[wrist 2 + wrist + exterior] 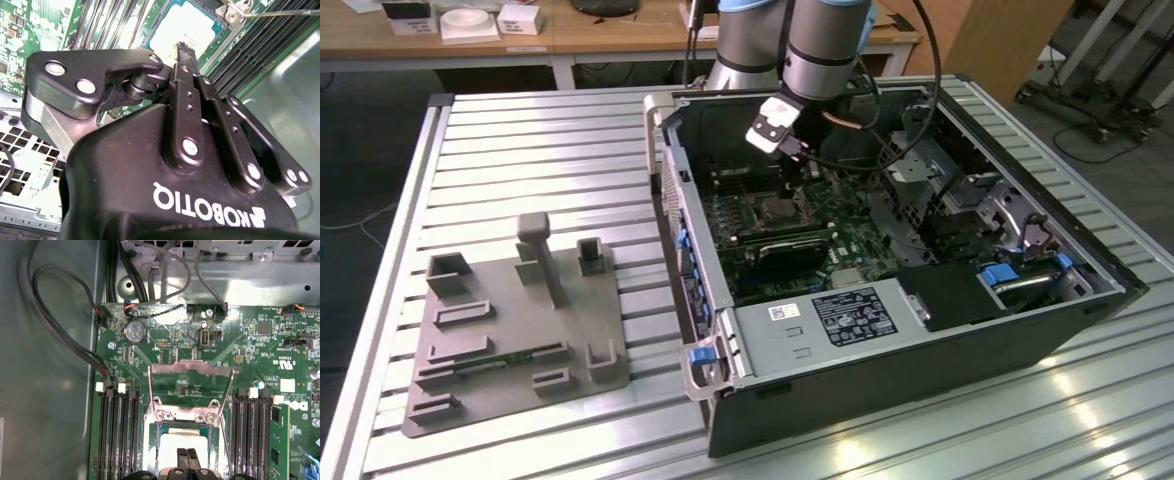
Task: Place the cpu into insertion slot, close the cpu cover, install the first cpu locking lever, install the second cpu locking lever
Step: 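Close the cpu cover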
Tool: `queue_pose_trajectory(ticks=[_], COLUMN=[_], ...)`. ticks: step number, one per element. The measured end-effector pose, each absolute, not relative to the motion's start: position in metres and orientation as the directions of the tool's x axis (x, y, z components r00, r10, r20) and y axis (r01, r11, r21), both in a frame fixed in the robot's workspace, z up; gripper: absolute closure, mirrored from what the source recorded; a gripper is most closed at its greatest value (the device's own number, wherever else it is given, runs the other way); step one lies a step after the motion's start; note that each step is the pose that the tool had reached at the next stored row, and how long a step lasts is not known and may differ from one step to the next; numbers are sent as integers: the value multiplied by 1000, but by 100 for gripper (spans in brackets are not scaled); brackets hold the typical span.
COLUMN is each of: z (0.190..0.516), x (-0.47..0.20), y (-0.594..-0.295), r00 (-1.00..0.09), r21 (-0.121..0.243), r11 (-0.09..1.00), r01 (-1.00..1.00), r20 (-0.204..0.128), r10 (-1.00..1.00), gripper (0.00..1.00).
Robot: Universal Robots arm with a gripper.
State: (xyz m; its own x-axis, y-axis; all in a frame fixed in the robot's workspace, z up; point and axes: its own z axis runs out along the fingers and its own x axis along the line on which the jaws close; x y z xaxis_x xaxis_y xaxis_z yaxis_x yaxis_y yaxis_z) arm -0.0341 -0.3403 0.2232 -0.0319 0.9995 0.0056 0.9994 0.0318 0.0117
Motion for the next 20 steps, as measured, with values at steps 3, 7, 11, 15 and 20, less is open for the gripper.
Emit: queue_pose_trajectory(ticks=[3, 7, 11, 15, 20], z=[223, 227, 236, 245, 248], x=[-32, -32, -32, -32, -32], y=[-340, -340, -340, -340, -340], r00=[-32, -32, -32, -32, -32], r21=[12, 12, 12, 12, 12], r11=[32, 32, 32, 32, 32], r01=[999, 999, 999, 999, 999], r20=[6, 6, 6, 6, 6], r10=[999, 999, 999, 999, 999], gripper=[90, 90, 90, 90, 90])
